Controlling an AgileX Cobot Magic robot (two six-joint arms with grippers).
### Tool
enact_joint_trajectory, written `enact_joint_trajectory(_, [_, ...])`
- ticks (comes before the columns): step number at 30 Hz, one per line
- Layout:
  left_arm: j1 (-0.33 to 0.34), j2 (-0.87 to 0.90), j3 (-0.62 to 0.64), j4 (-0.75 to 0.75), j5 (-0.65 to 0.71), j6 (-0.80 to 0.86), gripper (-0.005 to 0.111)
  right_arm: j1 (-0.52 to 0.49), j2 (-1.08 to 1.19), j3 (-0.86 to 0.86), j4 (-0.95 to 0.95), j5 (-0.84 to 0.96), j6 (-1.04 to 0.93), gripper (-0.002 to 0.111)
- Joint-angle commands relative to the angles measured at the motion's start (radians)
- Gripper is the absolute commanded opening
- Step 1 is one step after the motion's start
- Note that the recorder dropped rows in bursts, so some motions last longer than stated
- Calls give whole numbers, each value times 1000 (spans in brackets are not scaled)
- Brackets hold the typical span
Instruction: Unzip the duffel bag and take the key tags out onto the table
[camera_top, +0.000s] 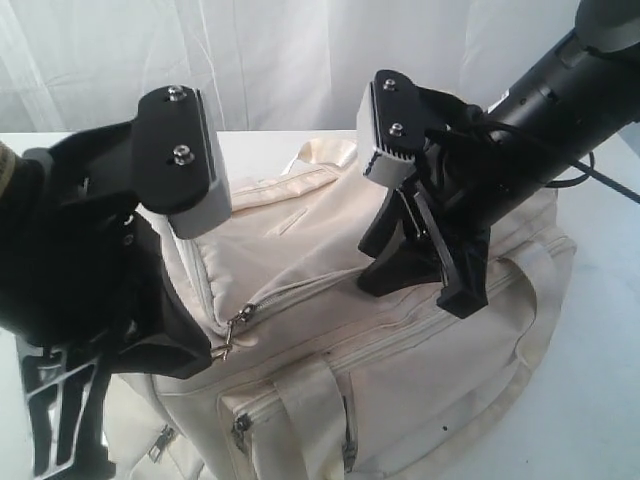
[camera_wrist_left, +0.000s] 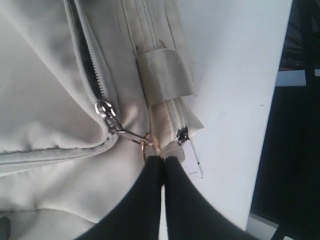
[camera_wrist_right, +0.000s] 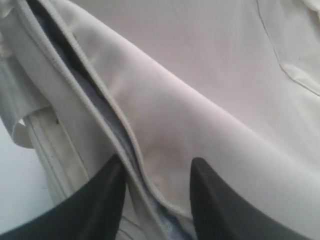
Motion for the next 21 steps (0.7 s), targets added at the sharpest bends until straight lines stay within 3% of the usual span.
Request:
enact_joint_trajectory(1, [-2,-3,31,-22,-54,3,0,-11,-43,-1,-3,-71,-4,44])
enact_joint_trajectory(9, [-2,-3,31,-22,-102,21,0,-11,-105,-32,-14,-293,45,46])
enact_joint_trajectory(16, [-2,-3,31,-22,-110,23,0,22,-21,-32,-7,-96,22,47])
enact_joint_trajectory(21, [-2,-3,31,-22,-112,23,0,74,6,-32,-3,-88,18,59])
